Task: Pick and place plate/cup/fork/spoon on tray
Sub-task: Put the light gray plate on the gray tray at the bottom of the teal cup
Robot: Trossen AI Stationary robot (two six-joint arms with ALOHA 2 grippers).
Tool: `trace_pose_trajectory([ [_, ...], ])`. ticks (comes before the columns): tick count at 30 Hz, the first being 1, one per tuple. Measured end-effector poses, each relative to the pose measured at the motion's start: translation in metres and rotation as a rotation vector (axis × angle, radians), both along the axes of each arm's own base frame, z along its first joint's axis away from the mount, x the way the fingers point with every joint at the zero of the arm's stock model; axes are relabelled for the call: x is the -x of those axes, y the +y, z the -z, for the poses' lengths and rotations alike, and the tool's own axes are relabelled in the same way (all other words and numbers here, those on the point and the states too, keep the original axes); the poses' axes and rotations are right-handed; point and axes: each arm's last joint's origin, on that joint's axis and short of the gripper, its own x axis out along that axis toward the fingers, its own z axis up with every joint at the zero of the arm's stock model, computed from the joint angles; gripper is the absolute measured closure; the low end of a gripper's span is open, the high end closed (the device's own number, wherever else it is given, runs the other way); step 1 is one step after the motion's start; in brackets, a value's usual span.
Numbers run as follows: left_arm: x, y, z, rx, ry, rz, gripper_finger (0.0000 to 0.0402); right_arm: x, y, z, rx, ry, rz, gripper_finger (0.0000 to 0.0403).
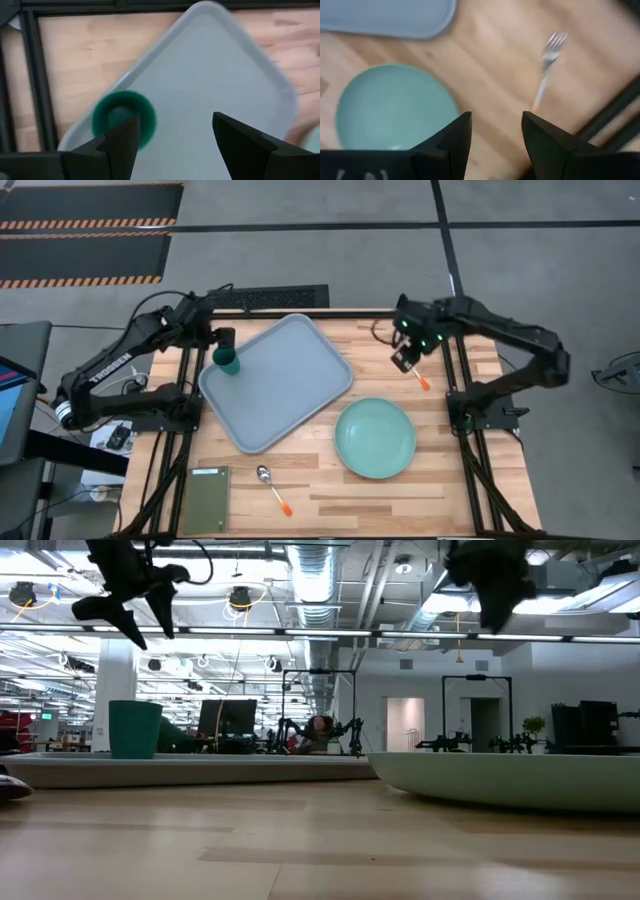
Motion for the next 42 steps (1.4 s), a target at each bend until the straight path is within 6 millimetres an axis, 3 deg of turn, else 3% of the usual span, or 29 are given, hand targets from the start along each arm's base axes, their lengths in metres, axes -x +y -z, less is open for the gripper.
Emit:
trace_pose_trajectory([
  [7, 0.006, -0.012, -0.014, -0.053, -0.155, 0.003, 0.0166, 0.044, 0.026, 0.053, -0.121, -0.045, 0.216, 0.0205],
  [12, 0.005, -0.017, -0.022, -0.092, -0.255, 0.017, 0.0166, 0.061, 0.043, 0.088, -0.17, -0.028, 0.319, 0.0205],
  [27, 0.002, -0.02, -0.026, -0.113, -0.29, 0.043, 0.0166, 0.051, 0.078, 0.144, -0.235, -0.098, 0.277, 0.0205],
  [42, 0.001, -0.019, -0.026, -0.123, -0.298, 0.045, 0.0166, 0.053, 0.084, 0.171, -0.242, -0.078, 0.286, 0.0205],
])
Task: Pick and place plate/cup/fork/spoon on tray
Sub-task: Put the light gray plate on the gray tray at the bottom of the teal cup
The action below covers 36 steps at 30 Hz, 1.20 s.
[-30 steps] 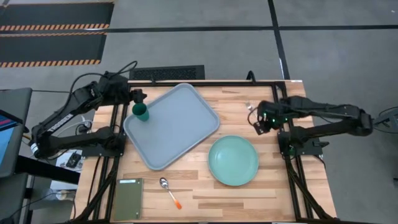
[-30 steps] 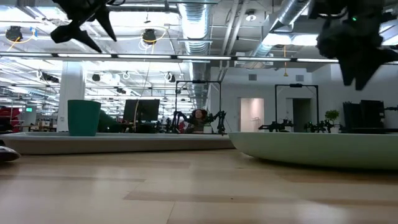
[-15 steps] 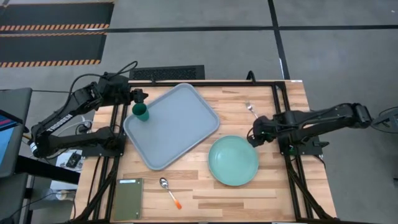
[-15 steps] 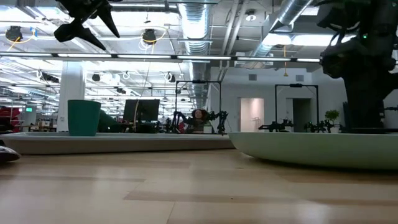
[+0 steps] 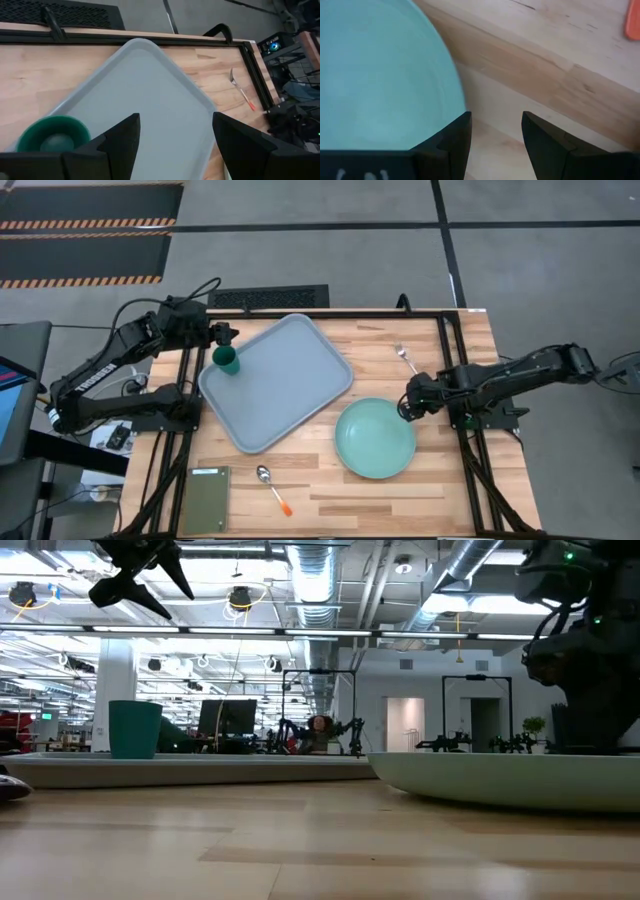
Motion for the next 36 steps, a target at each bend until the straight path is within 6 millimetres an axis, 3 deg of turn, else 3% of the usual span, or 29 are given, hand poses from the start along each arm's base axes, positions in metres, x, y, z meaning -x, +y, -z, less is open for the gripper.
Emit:
trace_pose_trajectory([
  [19, 0.0, 0.0, 0.0, 0.0, 0.001, 0.0, 0.0166, -0.006, 0.002, -0.001, 0.047, -0.065, -0.059, 0.0205],
  [27, 0.0, 0.0, 0.0, 0.001, 0.001, 0.0, 0.0166, 0.0, 0.007, 0.015, 0.032, -0.045, -0.05, 0.0205],
  [36, 0.0, 0.0, 0.0, -0.002, 0.003, -0.004, 0.0166, -0.002, 0.011, 0.015, 0.029, -0.083, -0.065, 0.0205],
])
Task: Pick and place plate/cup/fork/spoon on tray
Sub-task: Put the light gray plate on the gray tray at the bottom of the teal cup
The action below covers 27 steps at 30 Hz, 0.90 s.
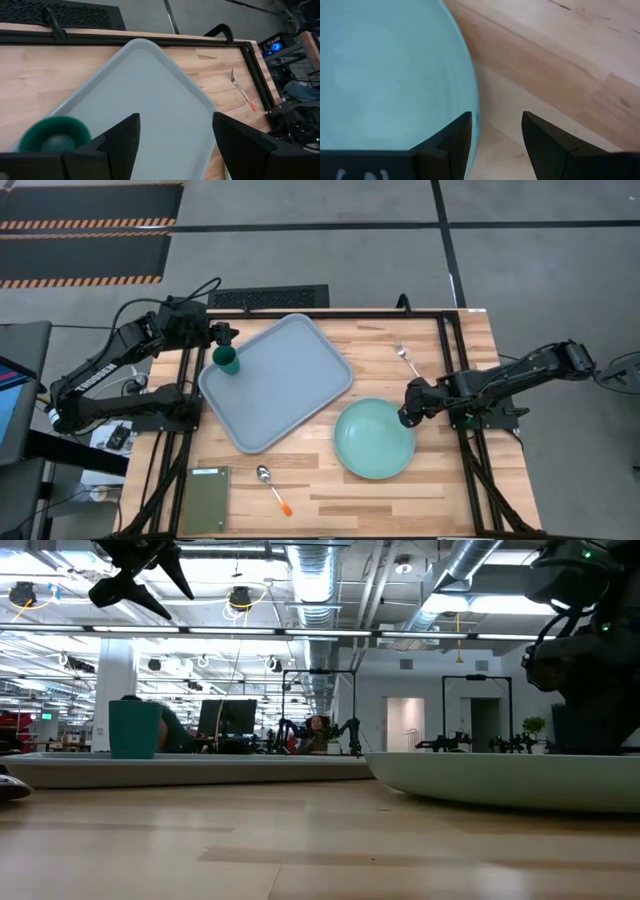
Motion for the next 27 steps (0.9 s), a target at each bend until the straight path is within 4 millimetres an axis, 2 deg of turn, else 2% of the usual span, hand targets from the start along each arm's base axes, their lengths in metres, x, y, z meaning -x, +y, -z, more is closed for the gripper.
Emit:
trace_pose_trajectory([
  [6, 0.0, 0.0, 0.0, 0.0, 0.0, 0.0, 0.0166, -0.001, 0.0, 0.001, 0.01, 0.002, -0.002, 0.0205],
  [16, 0.0, 0.0, 0.0, 0.0, 0.002, -0.001, 0.0166, -0.013, 0.01, 0.017, 0.0, 0.068, -0.072, 0.0213],
  [20, 0.0, 0.0, 0.0, 0.001, 0.002, -0.001, 0.0166, -0.016, 0.012, 0.022, -0.012, 0.09, -0.047, 0.0254],
  [27, 0.0, 0.0, 0.0, 0.008, -0.004, 0.001, 0.0166, -0.018, 0.012, 0.02, -0.038, 0.085, 0.004, 0.038],
])
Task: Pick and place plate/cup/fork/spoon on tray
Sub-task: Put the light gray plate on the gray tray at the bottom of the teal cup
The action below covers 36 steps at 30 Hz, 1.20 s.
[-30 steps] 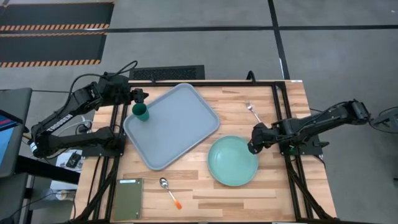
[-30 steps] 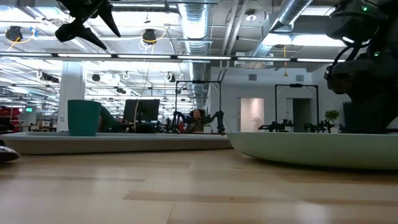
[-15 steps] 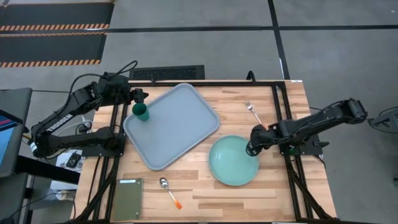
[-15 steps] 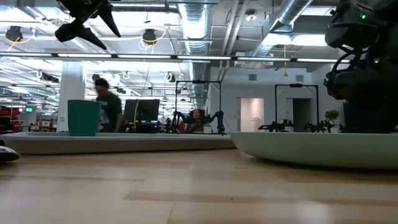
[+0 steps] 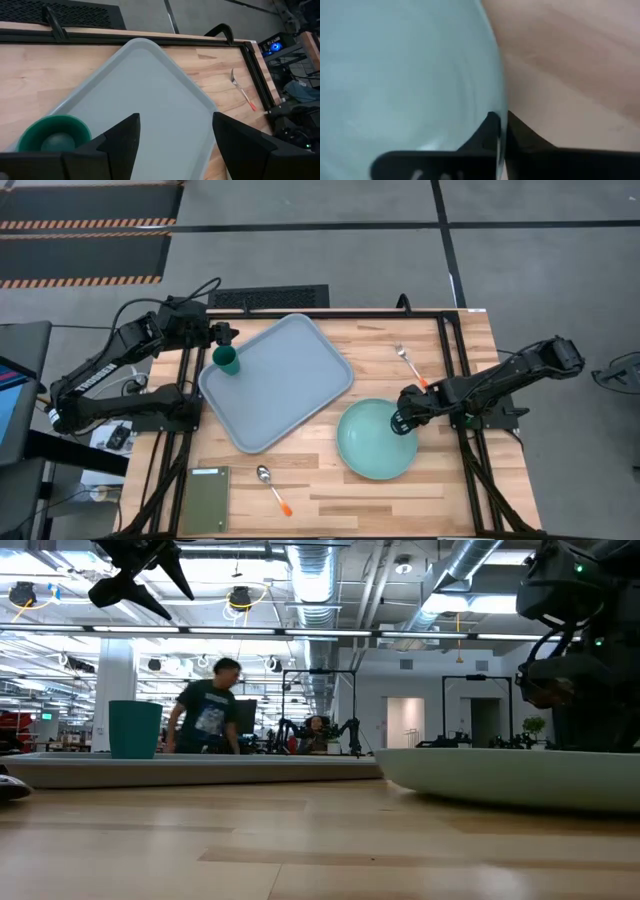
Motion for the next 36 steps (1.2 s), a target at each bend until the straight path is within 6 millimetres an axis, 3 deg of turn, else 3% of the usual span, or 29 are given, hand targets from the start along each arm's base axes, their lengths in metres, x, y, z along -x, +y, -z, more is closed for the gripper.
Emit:
trace_pose_trajectory([
  [15, -0.005, -0.004, -0.003, 0.022, -0.066, 0.104, 0.0166, -0.018, -0.006, -0.044, 0.076, -0.08, 0.03, 0.0398],
  [28, -0.028, -0.012, -0.01, -0.088, -0.109, 0.208, 0.0166, -0.038, -0.013, -0.128, 0.251, -0.213, 0.008, 0.04],
  [36, -0.062, -0.017, -0.016, -0.261, -0.16, 0.316, 0.0166, -0.048, -0.029, -0.174, 0.357, -0.358, 0.022, 0.0399],
])
